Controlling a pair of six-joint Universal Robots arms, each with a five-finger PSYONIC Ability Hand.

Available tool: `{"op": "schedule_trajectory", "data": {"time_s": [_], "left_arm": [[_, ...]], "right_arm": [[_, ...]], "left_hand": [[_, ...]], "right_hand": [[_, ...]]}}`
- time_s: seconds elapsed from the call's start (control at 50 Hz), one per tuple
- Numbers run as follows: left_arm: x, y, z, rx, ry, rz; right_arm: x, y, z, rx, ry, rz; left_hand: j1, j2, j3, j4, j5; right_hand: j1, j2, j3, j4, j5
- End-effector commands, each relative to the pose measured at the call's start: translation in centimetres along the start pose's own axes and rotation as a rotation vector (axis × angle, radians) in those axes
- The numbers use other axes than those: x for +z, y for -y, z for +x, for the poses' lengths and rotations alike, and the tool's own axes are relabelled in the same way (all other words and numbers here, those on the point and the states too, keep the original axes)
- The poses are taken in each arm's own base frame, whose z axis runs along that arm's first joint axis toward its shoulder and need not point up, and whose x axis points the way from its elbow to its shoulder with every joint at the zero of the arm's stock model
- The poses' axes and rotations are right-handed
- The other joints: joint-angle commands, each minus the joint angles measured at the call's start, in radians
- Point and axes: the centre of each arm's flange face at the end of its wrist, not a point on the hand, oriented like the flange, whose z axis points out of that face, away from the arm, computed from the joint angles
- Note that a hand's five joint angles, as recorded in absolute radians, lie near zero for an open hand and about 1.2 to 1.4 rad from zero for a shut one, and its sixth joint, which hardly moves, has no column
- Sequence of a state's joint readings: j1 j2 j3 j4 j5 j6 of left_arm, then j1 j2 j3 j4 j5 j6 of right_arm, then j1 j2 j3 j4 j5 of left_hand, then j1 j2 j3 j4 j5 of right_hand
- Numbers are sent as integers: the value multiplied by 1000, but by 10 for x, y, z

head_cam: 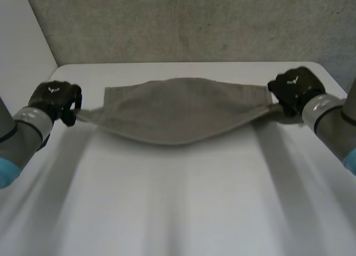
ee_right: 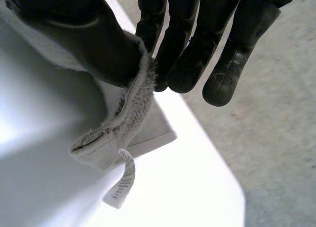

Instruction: Fold the towel.

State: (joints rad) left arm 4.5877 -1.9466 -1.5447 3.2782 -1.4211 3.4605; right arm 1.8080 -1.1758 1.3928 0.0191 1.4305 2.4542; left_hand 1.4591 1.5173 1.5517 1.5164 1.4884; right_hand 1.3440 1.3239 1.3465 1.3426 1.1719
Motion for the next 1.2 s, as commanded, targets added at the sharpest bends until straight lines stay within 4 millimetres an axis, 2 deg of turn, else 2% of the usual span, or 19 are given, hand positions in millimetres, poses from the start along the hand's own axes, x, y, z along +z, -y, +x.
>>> {"op": "schedule_trajectory", "data": {"time_s": [0.02, 0.06, 0.08, 0.12, 0.14, 0.18, 0.2, 0.24, 0.36, 0.44, 0.52, 0.56, 0.7, 0.74, 0.8, 0.96, 0.98, 1.08, 1.2], "left_arm": [[-20, 17, -19, 25, 54, 48], [-35, 42, -24, 34, 72, 123], [-35, 42, -24, 34, 72, 124], [-54, 69, -32, 47, 103, 210], [-54, 69, -32, 47, 103, 210], [-74, 94, -38, 65, 132, 295], [-74, 94, -38, 65, 133, 296], [-89, 111, -39, 81, 142, 360], [-96, 112, -35, 87, 118, 370], [-92, 97, -31, 79, 96, 329], [-84, 82, -27, 71, 78, 281], [-69, 64, -24, 59, 57, 213], [-45, 32, -18, 37, 22, 104], [-32, 19, -17, 28, 13, 62], [-27, 14, -17, 24, 10, 47], [8, -4, -15, 14, -4, 3], [8, -4, -15, 14, -4, 3], [32, -18, -19, 13, 44, -36], [45, -27, -18, 14, 58, -53]], "right_arm": [[-20, 9, 6, -41, -9, 1], [-33, 23, 16, -62, -30, 20], [-33, 24, 16, -62, -30, 20], [-50, 40, 28, -67, -60, 50], [-50, 40, 28, -67, -60, 51], [-69, 59, 40, -81, -95, 94], [-69, 59, 40, -81, -95, 95], [-83, 73, 47, -92, -111, 129], [-96, 85, 49, -100, -69, 169], [-97, 80, 49, -98, -37, 144], [-87, 69, 46, -93, -16, 111], [-69, 53, 38, -80, 27, 61], [-42, 30, 26, -106, 78, -11], [-27, 20, 23, -121, 94, -32], [-20, 17, 22, -120, 96, -38], [21, 3, 17, -113, 69, -29], [21, 3, 17, -113, 69, -29], [53, -18, 11, -122, -2, -17], [69, -27, 11, -127, -53, -3]], "left_hand": [[-63, -121, -155, -120, -267], [-63, -121, -155, -120, -267], [-63, -121, -155, -120, -267], [-63, -121, -155, -120, -267], [-63, -121, -155, -120, -267], [-63, -121, -155, -120, -267], [-63, -121, -155, -120, -267], [-63, -121, -155, -120, -267], [-63, -121, -155, -120, -267], [-63, -121, -155, -120, -267], [-63, -121, -155, -120, -267], [-63, -121, -155, -120, -267], [-63, -121, -155, -120, -267], [-63, -121, -155, -120, -267], [-63, -121, -155, -120, -267], [-63, -121, -155, -120, -267], [-63, -121, -155, -120, -267], [-63, -121, -155, -120, -267], [-63, -121, -155, -120, -267]], "right_hand": [[52, 72, 50, 54, 50], [52, 72, 50, 54, 50], [52, 72, 50, 54, 50], [52, 72, 50, 54, 50], [52, 72, 50, 54, 50], [52, 72, 50, 54, 50], [52, 72, 50, 54, 50], [52, 72, 50, 54, 50], [52, 72, 50, 54, 50], [52, 72, 50, 54, 50], [52, 72, 50, 54, 50], [52, 72, 50, 54, 50], [52, 72, 50, 54, 50], [52, 72, 50, 54, 50], [52, 72, 50, 54, 50], [52, 72, 50, 54, 50], [52, 72, 50, 54, 50], [52, 72, 50, 54, 50], [52, 72, 50, 54, 50]]}}
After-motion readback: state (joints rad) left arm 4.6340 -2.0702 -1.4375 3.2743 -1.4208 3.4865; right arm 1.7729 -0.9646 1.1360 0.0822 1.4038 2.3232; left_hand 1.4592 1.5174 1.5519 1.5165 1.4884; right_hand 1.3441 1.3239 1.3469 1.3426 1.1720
